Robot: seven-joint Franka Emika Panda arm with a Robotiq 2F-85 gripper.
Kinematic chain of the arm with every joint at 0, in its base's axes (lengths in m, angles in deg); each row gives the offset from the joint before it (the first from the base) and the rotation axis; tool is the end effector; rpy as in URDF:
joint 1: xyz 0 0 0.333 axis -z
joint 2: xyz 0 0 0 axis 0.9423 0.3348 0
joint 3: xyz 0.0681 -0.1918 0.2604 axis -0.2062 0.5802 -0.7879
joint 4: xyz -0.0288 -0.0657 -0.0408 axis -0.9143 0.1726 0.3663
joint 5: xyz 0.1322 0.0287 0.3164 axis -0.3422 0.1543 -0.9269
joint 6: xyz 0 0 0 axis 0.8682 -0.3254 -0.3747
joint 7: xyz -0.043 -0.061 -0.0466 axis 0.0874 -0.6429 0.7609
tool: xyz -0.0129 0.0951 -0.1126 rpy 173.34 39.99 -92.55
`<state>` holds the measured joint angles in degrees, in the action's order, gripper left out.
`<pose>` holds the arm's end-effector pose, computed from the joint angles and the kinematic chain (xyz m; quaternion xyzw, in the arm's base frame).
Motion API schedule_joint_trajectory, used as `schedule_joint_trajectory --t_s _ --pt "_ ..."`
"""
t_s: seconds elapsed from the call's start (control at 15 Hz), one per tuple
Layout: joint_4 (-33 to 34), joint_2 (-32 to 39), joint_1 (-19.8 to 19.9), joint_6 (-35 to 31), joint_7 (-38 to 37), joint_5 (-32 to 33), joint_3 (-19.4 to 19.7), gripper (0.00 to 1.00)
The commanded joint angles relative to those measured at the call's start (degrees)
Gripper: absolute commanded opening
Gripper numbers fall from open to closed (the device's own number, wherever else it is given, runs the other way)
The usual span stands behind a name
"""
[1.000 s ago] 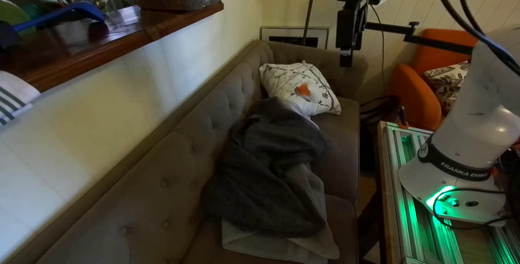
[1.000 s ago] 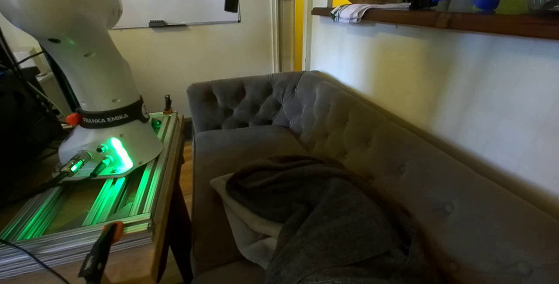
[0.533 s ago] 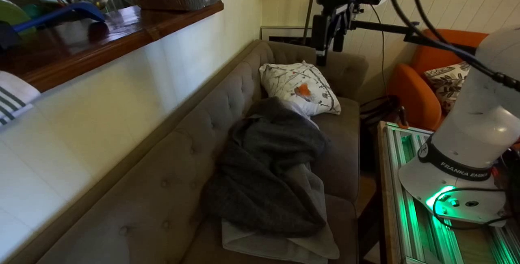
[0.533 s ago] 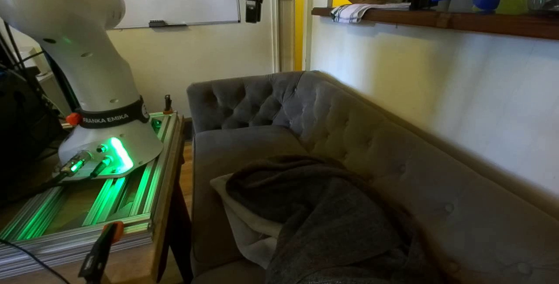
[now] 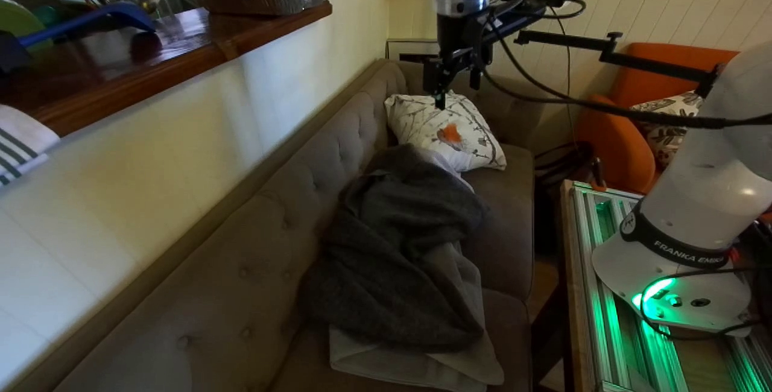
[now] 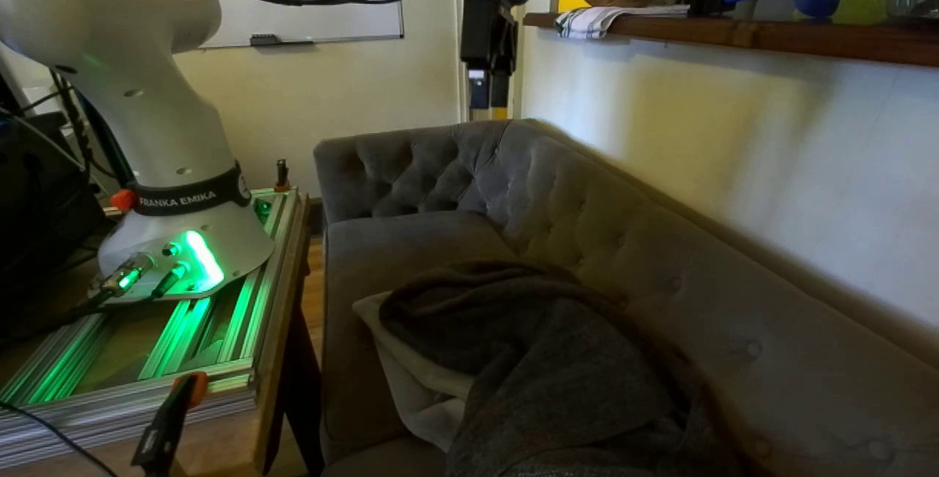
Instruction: Move the white pillow to the left
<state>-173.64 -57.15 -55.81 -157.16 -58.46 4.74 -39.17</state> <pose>0.3529 -0.0933 0.3834 0.9476 -0.2994 -0.0149 0.1100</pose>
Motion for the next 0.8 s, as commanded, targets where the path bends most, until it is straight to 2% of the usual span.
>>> schedule_joint_trajectory --t_s 0.0,0.13,0.2,0.33,0.67,0.73 --pt "3.61 10.40 2.12 -6.67 -9.67 6.32 0.91 1.00" --pt "4.92 14.52 2.05 -9.97 -13.55 9.05 2.56 1.00" --pt "2.01 9.25 -0.02 -7.51 -9.41 6.23 3.45 1.00" --pt "3.36 12.79 -0.28 -9.19 -11.41 7.47 4.69 1.00" --pt "4.65 14.22 -0.47 -9.32 -12.02 7.65 5.01 1.00" --pt "5.15 15.38 -0.53 -11.28 -16.27 8.89 4.99 1.00"
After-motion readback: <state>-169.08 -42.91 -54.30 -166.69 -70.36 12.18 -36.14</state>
